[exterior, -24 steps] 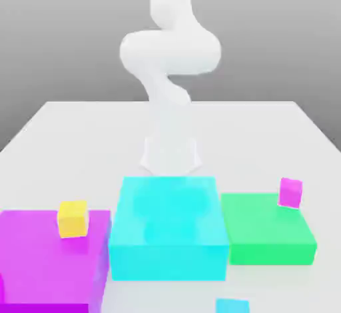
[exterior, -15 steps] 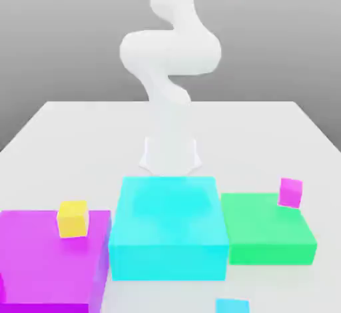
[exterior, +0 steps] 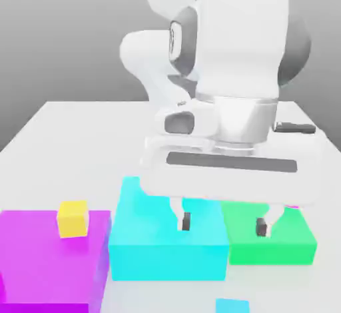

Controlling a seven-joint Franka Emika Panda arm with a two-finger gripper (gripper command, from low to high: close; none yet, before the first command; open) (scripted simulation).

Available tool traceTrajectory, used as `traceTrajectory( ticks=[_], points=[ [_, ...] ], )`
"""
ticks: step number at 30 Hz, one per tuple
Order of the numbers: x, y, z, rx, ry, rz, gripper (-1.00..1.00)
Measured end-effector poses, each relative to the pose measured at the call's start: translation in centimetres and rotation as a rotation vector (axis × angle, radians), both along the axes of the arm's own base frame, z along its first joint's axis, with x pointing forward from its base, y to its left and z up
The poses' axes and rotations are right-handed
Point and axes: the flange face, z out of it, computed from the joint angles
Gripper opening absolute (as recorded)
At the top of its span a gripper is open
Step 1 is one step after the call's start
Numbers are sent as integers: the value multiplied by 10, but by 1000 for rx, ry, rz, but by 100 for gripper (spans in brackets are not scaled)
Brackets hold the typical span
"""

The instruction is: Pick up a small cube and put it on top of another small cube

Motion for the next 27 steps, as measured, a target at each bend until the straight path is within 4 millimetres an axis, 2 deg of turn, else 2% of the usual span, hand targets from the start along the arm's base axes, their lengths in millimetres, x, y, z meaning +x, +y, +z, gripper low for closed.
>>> traceTrajectory(
  ticks=[5,9,10,15,16,17,21,24,27],
  points=[
    [-8,17,-87,31,120,-11,0],
    [-10,21,-148,39,144,-15,0],
    [-11,21,-161,39,145,-15,-100],
    [-11,21,-161,39,143,-14,-100],
    [-11,21,-168,39,144,-14,-100],
    [-11,21,-164,39,144,-15,-100],
    [-11,22,-115,39,144,-14,-100],
    [-34,56,-83,51,146,0,-100],
    [-68,94,-57,61,150,18,-100]
  ],
)
